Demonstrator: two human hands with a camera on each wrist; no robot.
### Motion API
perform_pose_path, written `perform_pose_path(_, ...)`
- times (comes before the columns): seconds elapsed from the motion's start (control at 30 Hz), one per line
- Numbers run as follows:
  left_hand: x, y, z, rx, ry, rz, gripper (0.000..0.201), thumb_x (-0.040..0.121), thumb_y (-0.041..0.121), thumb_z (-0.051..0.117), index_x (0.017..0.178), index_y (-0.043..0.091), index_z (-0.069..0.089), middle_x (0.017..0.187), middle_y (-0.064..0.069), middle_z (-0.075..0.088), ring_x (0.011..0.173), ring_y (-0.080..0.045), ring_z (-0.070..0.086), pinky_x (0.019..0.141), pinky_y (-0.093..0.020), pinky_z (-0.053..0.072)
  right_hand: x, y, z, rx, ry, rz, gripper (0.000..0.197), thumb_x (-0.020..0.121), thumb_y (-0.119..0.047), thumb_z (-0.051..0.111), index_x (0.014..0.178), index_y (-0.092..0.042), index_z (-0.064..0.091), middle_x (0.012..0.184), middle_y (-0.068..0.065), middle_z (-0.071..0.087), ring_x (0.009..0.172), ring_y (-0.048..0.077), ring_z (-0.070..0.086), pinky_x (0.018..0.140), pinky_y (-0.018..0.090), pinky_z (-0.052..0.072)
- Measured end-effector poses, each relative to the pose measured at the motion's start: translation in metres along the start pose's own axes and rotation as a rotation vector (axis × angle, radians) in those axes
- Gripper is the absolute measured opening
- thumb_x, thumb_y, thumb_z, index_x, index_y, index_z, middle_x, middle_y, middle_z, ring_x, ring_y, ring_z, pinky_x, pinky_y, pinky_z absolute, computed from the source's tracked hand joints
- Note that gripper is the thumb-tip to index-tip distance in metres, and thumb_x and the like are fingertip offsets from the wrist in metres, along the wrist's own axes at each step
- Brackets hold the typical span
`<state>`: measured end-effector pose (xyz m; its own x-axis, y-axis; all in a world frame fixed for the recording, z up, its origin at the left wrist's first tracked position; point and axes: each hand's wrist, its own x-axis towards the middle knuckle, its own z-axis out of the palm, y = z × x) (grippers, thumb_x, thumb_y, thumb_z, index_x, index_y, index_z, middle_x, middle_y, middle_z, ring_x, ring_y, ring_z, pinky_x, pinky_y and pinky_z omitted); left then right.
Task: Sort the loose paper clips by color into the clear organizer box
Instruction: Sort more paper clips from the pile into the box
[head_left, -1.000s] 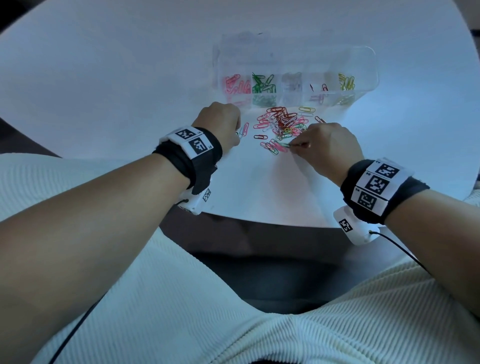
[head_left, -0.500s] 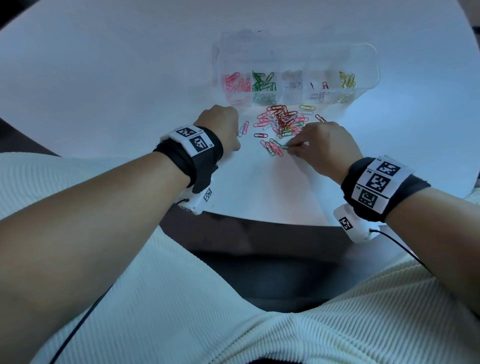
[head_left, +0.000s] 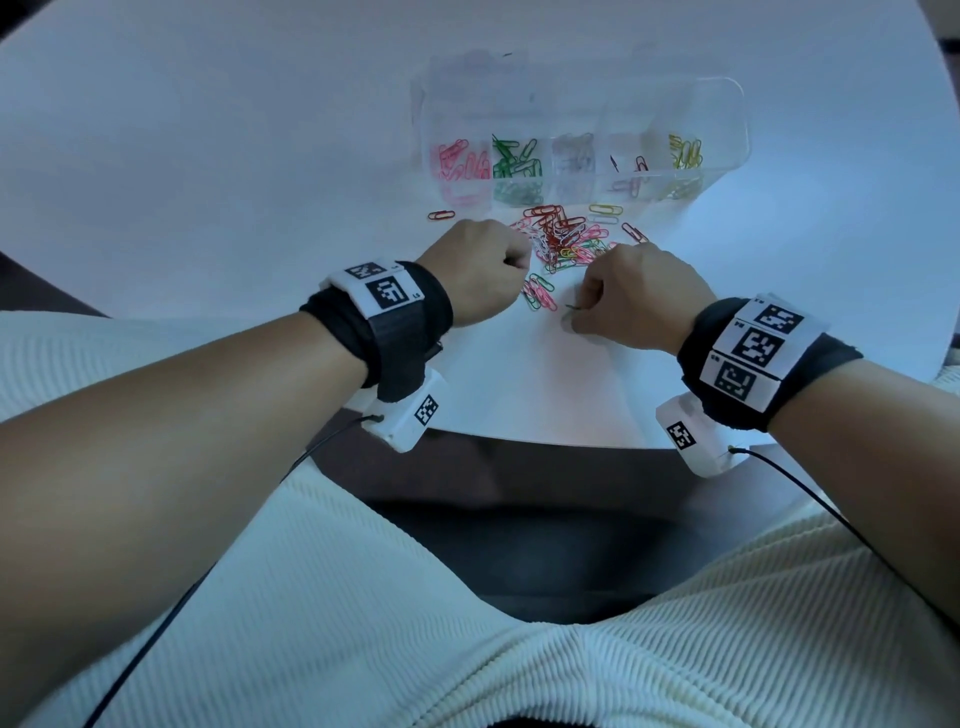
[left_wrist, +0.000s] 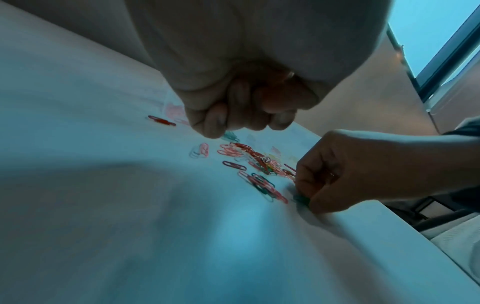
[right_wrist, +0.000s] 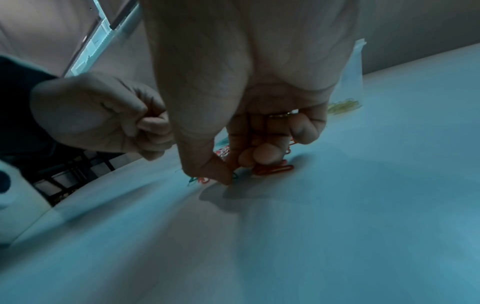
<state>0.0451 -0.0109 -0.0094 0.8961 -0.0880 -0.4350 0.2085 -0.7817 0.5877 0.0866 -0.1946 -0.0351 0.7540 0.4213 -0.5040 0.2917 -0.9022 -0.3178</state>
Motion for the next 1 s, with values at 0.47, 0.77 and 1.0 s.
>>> perform_pose_path(0.47, 0.002, -0.022, -0.002, 0.268, -0.032, -0.046, 0.01, 0.085, 0.026, 0.059, 0.094, 0.022, 0.063, 0.085, 0.005, 0.054, 0.087, -0.019, 0.048, 0.073, -0.03, 0.039, -0.003, -0.008, -0.018, 0.824, -0.051, 0.047, 0.027, 0.065, 0.008, 0.034, 0.053, -0.015, 0.028, 0.05, 0.007, 0.035, 0.044, 0.018, 0.035, 0.043, 0.02, 0.023)
perform_pose_path(0.77, 0.0, -0.017, -0.001, 0.24, -0.015, -0.025, 0.023, 0.082, 0.019, 0.058, 0.103, 0.028, 0.06, 0.068, 0.012, 0.041, 0.082, -0.021, 0.047, 0.068, -0.029, 0.033, 0.002, -0.002, -0.009, 0.294, 0.105, -0.109, 0.022, 0.08, -0.007, 0.054, 0.092, -0.024, 0.064, 0.062, -0.013, 0.041, 0.07, 0.017, 0.041, 0.063, 0.028, 0.032)
perform_pose_path(1.0, 0.002, -0.016, -0.001, 0.296, -0.125, 0.063, 0.028, 0.085, 0.018, 0.062, 0.105, 0.035, 0.07, 0.089, 0.009, 0.045, 0.083, -0.014, 0.044, 0.072, -0.028, 0.036, 0.004, 0.0, -0.01, 0.117, 0.158, -0.116, 0.016, 0.083, -0.025, 0.067, 0.094, -0.03, 0.077, 0.056, -0.019, 0.04, 0.071, 0.019, 0.049, 0.065, 0.025, 0.034)
